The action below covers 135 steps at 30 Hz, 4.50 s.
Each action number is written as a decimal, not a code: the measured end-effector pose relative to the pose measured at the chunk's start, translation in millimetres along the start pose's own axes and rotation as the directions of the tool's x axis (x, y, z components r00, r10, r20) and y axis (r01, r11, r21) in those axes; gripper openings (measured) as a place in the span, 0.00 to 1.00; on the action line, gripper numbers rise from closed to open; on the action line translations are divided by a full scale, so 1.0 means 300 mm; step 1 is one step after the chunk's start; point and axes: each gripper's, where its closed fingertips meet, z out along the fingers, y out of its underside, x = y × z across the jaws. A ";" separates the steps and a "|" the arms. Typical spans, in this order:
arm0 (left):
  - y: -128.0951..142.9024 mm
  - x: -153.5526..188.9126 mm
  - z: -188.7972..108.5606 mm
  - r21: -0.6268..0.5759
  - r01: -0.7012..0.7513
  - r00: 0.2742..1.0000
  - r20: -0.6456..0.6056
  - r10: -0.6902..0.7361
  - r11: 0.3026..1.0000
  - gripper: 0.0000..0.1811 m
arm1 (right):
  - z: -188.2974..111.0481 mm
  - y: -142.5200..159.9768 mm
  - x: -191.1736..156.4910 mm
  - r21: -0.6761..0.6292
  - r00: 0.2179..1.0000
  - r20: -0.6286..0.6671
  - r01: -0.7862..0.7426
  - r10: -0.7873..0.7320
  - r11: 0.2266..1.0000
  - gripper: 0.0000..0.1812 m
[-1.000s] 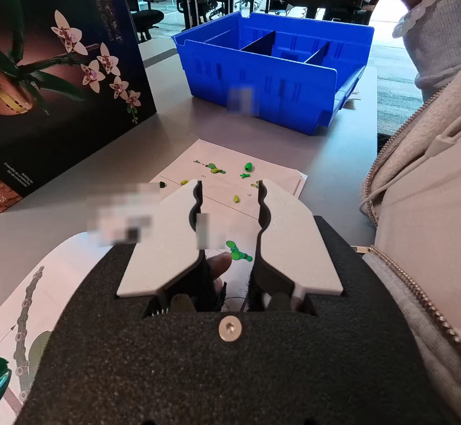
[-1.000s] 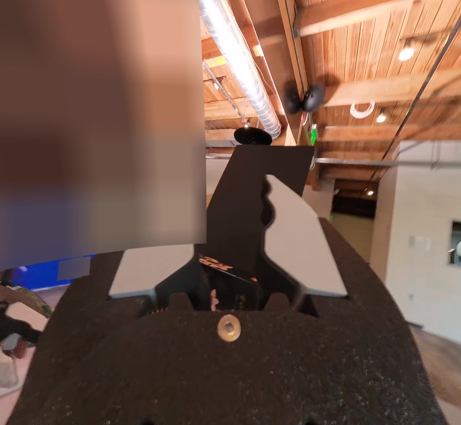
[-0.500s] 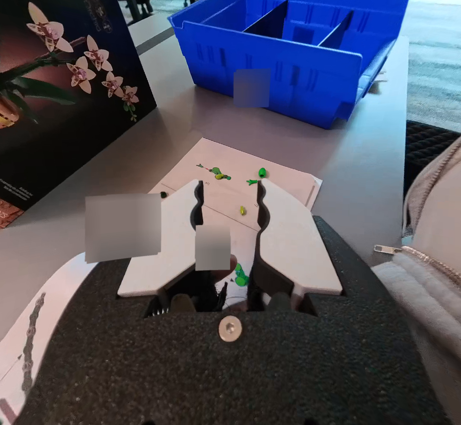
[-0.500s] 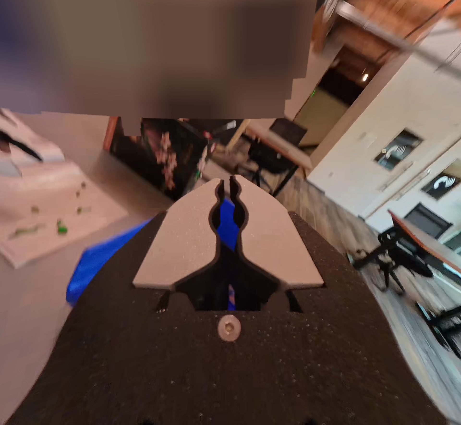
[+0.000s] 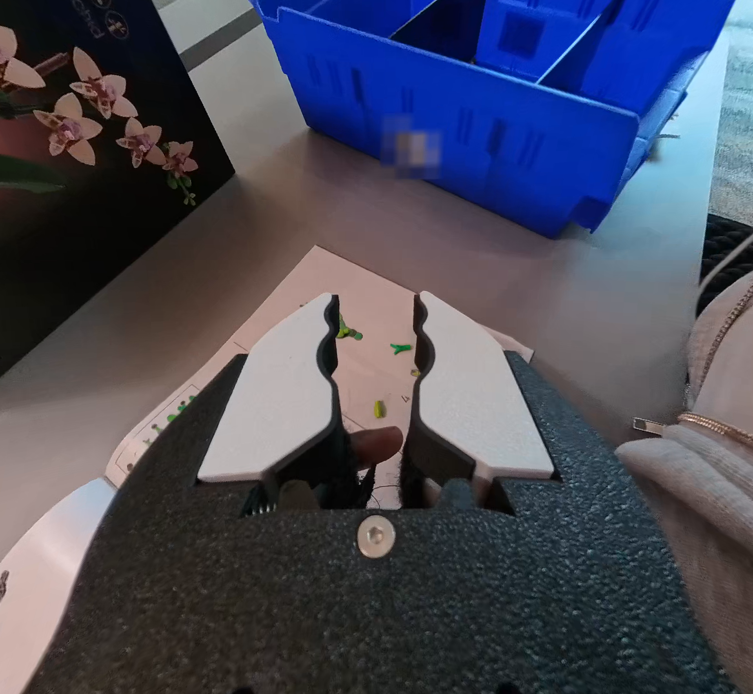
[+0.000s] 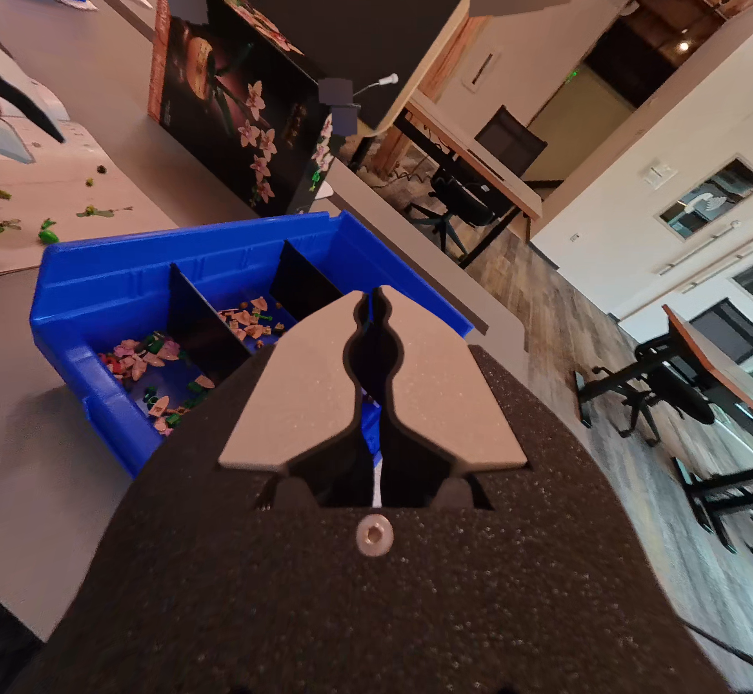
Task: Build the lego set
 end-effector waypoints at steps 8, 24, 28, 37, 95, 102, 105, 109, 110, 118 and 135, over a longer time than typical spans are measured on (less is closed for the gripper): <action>-0.024 0.003 0.032 0.005 -0.019 1.000 -0.010 0.019 1.000 0.18 | 0.216 0.028 -0.230 -0.035 0.742 0.622 0.344 -0.249 0.938 0.05; 0.047 -0.068 -0.083 0.086 0.074 0.997 0.016 -0.075 0.994 0.18 | 0.518 0.364 -0.395 -0.094 0.419 0.848 0.723 -0.325 0.685 0.05; 0.050 -0.067 -0.080 0.091 0.074 0.997 0.008 -0.075 0.993 0.18 | 0.522 0.407 -0.394 -0.109 0.402 0.851 0.765 -0.338 0.635 0.03; 0.066 -0.081 -0.090 0.098 0.096 0.995 0.007 -0.097 0.991 0.18 | 0.521 0.363 -0.362 -0.139 0.497 0.807 0.685 -0.319 0.715 0.00; 0.069 -0.047 -0.139 0.100 0.080 0.997 0.000 -0.081 0.992 0.17 | 0.562 0.379 -0.431 -0.429 0.679 0.733 0.424 0.033 0.798 0.07; 0.079 -0.056 -0.131 0.085 0.080 0.997 -0.011 -0.079 0.993 0.18 | 0.522 0.392 -0.437 -0.612 0.699 0.662 0.296 0.270 0.734 0.02; 0.074 -0.049 -0.122 0.084 0.068 0.998 -0.020 -0.067 0.994 0.18 | 0.513 0.393 -0.438 -0.608 0.693 0.668 0.300 0.269 0.735 0.02; 0.069 -0.045 -0.121 0.080 0.052 0.999 -0.017 -0.050 0.995 0.18 | 0.505 0.384 -0.425 -0.585 0.701 0.668 0.287 0.250 0.758 0.02; 0.068 -0.047 -0.122 0.081 0.051 0.999 -0.014 -0.050 0.995 0.18 | 0.504 0.371 -0.412 -0.569 0.710 0.665 0.281 0.231 0.773 0.01; 0.059 -0.041 -0.104 0.078 0.039 0.999 -0.030 -0.037 0.996 0.18 | 0.482 0.363 -0.371 -0.498 0.720 0.688 0.370 0.097 0.785 0.01; 0.059 -0.027 -0.170 0.146 0.063 0.998 -0.037 -0.058 0.987 0.17 | 0.342 -0.381 -0.533 -0.072 0.788 0.558 -0.265 0.259 0.962 0.01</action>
